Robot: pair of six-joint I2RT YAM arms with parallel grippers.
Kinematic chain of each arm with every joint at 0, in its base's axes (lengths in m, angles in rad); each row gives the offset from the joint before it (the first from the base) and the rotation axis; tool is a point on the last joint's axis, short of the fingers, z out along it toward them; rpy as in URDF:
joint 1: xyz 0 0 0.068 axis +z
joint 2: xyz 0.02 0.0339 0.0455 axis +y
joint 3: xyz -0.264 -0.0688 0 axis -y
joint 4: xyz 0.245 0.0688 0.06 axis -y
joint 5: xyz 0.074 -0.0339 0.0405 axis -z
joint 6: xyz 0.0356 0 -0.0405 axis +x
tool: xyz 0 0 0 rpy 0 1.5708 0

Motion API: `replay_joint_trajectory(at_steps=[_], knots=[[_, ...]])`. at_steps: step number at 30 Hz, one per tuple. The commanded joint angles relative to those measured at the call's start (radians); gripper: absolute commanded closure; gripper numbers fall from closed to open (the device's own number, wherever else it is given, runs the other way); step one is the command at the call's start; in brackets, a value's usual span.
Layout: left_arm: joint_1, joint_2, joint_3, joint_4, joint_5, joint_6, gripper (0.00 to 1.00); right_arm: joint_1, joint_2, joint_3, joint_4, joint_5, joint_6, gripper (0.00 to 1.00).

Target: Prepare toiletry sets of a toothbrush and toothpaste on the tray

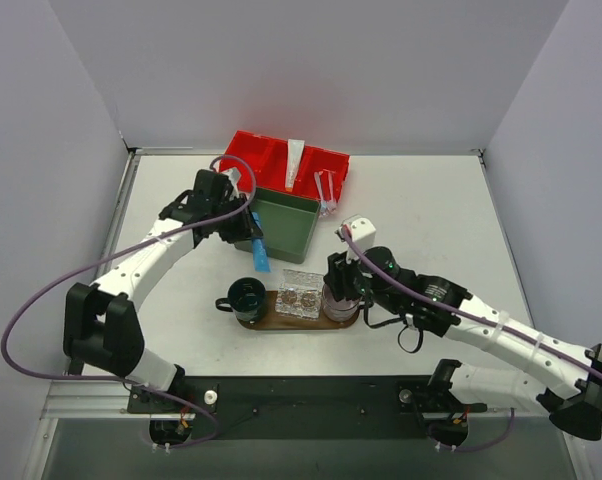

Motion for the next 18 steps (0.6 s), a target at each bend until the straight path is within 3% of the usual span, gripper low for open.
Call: replay_joint_trajectory(at_steps=[1,10,18], knots=[[0.005,-0.131,0.051,-0.026,-0.108,0.100,1.00,0.089,0.113,0.076,0.001,0.062,0.059,0.59],[0.080,-0.334,-0.093,0.159,-0.291,0.218,1.00,0.159,0.432,0.268,0.004,0.122,0.147,0.58],[0.128,-0.388,-0.148,0.181,-0.297,0.233,1.00,0.153,0.608,0.402,-0.048,0.123,0.206,0.60]])
